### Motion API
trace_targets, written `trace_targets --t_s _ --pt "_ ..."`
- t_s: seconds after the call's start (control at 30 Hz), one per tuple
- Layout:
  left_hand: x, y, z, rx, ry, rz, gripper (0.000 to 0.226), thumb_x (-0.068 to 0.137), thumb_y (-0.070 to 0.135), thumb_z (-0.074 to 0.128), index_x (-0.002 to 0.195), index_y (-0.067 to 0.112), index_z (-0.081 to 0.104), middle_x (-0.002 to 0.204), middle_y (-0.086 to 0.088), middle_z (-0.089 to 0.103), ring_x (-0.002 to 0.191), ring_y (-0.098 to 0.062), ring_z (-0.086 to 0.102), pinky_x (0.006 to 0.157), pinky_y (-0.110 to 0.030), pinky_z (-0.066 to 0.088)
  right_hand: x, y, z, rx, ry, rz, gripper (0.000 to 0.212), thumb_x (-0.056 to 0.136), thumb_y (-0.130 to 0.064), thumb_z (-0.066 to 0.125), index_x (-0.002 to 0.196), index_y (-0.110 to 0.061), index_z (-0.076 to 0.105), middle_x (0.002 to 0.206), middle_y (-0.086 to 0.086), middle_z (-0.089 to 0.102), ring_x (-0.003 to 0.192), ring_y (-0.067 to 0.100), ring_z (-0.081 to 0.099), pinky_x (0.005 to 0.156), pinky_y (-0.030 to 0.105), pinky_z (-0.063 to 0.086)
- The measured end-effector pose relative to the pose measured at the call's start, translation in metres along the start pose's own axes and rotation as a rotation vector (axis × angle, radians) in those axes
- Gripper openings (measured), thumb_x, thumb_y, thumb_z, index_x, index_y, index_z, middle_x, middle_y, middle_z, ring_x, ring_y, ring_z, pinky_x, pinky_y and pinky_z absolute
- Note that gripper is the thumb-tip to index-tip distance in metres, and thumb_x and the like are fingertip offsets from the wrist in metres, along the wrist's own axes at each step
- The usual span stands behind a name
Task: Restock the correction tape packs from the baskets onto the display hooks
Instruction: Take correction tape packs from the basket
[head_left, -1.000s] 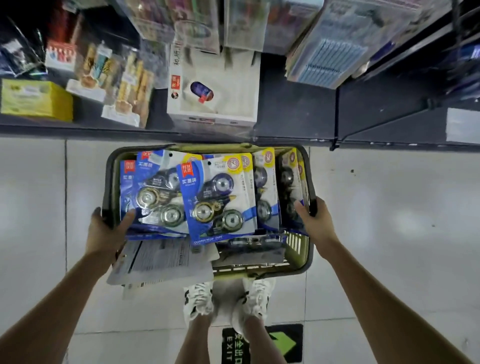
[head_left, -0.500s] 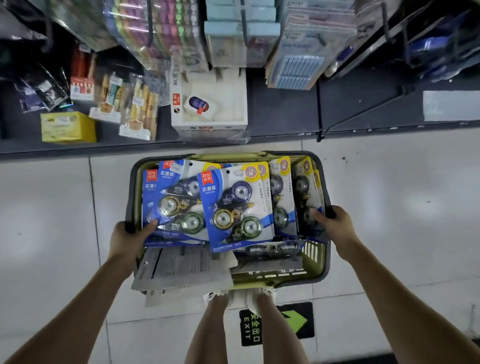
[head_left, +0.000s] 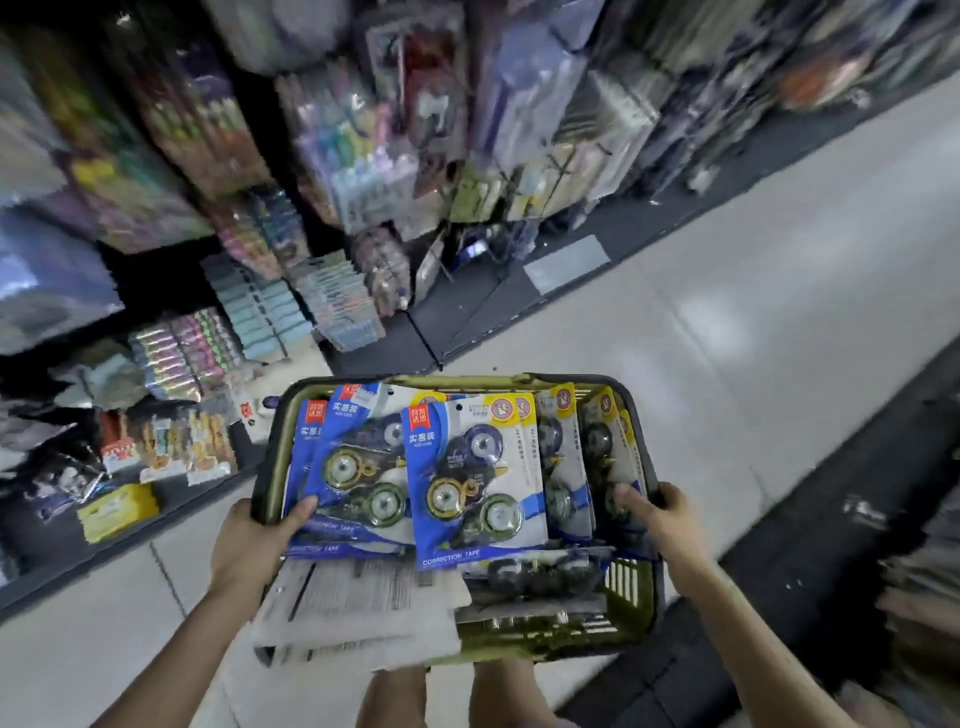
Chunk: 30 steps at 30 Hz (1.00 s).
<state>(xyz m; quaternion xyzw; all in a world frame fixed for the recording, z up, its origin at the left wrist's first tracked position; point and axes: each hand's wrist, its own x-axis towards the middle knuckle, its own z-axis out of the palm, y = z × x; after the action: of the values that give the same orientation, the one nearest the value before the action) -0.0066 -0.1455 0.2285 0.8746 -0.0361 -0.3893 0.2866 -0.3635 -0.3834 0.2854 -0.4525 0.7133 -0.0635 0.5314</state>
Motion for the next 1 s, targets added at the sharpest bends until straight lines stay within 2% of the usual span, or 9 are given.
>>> trace_targets --t_s 0.17,0.3,0.37,0.43,0.63,0.7,0.77,0.9,1.0 --pt "-0.035 0.122 0.011 0.080 -0.121 0.198 0.049 0.066 0.047 0.086 0.092 0.013 0.062 0.091 -0.012 0.067 0.085 -0.031 0.062 0.083 -0.045 0.051 -0.050 -0.003 -0.081 0.097 0.229 -0.034 0.025 0.090 -0.028 0.070 0.101 -0.006 0.064 0.084 0.006 0.070 0.074 0.018 0.066 0.055 0.029 0.048" --pt "-0.053 0.223 0.047 0.257 -0.204 0.342 0.052 0.073 0.051 0.082 0.096 0.007 0.068 0.087 -0.019 0.070 0.081 -0.034 0.064 0.072 -0.041 0.049 -0.059 -0.003 -0.138 0.210 0.412 0.005 0.027 0.090 -0.034 0.068 0.100 -0.010 0.065 0.081 0.004 0.068 0.071 0.017 0.063 0.055 0.030 0.044" --pt "-0.065 0.273 0.077 0.295 -0.226 0.384 0.073 0.065 0.058 0.085 0.105 -0.001 0.067 0.093 -0.030 0.068 0.090 -0.042 0.065 0.079 -0.046 0.051 -0.054 -0.002 -0.166 0.272 0.488 0.028 0.036 0.085 -0.045 0.070 0.098 -0.012 0.066 0.082 0.007 0.069 0.076 0.025 0.065 0.062 0.034 0.047" --pt "-0.072 0.320 0.110 0.317 -0.281 0.433 0.088 0.053 0.066 0.085 0.110 0.002 0.064 0.100 -0.025 0.069 0.099 -0.041 0.065 0.088 -0.047 0.052 -0.044 -0.001 -0.196 0.334 0.534 0.050 0.038 0.082 -0.051 0.071 0.092 -0.014 0.066 0.079 0.012 0.071 0.072 0.029 0.065 0.065 0.041 0.050" --pt "-0.053 0.428 0.221 0.378 -0.379 0.488 0.098 0.029 0.082 0.081 0.098 0.013 0.071 0.098 -0.008 0.074 0.090 -0.030 0.070 0.087 -0.050 0.056 -0.003 -0.011 -0.292 0.428 0.652 0.102 0.051 0.062 -0.069 0.066 0.076 -0.020 0.061 0.075 0.010 0.071 0.068 0.030 0.064 0.071 0.051 0.055" --pt "-0.100 0.475 0.247 0.437 -0.398 0.525 0.087 0.043 0.080 0.081 0.091 0.008 0.069 0.086 -0.008 0.072 0.081 -0.028 0.068 0.075 -0.043 0.056 0.014 -0.016 -0.321 0.451 0.685 0.117 0.052 0.062 -0.069 0.068 0.078 -0.020 0.061 0.078 0.012 0.071 0.073 0.034 0.067 0.073 0.054 0.055" --pt "-0.131 0.516 0.275 0.453 -0.398 0.561 0.061 0.068 0.059 0.082 0.080 0.004 0.059 0.075 -0.007 0.061 0.073 -0.026 0.059 0.058 -0.035 0.043 0.032 -0.023 -0.349 0.481 0.708 0.145 0.056 0.058 -0.072 0.068 0.079 -0.021 0.060 0.078 0.009 0.070 0.076 0.037 0.068 0.074 0.056 0.055" --pt "-0.143 0.589 0.346 0.532 -0.377 0.717 0.061 0.073 0.058 0.078 0.096 0.005 0.062 0.094 -0.007 0.066 0.088 -0.028 0.062 0.074 -0.034 0.046 0.076 -0.045 -0.402 0.512 0.759 0.173 0.061 0.055 -0.074 0.067 0.083 -0.020 0.062 0.081 0.006 0.069 0.082 0.033 0.067 0.077 0.051 0.054" --pt "-0.141 0.647 0.405 0.615 -0.362 0.773 0.060 0.078 0.060 0.073 0.100 0.006 0.058 0.095 -0.008 0.065 0.087 -0.028 0.058 0.072 -0.036 0.042 0.123 -0.056 -0.444 0.555 0.805 0.191 0.092 0.048 -0.086 0.067 0.102 -0.012 0.065 0.099 0.012 0.070 0.092 0.030 0.065 0.079 0.045 0.049"
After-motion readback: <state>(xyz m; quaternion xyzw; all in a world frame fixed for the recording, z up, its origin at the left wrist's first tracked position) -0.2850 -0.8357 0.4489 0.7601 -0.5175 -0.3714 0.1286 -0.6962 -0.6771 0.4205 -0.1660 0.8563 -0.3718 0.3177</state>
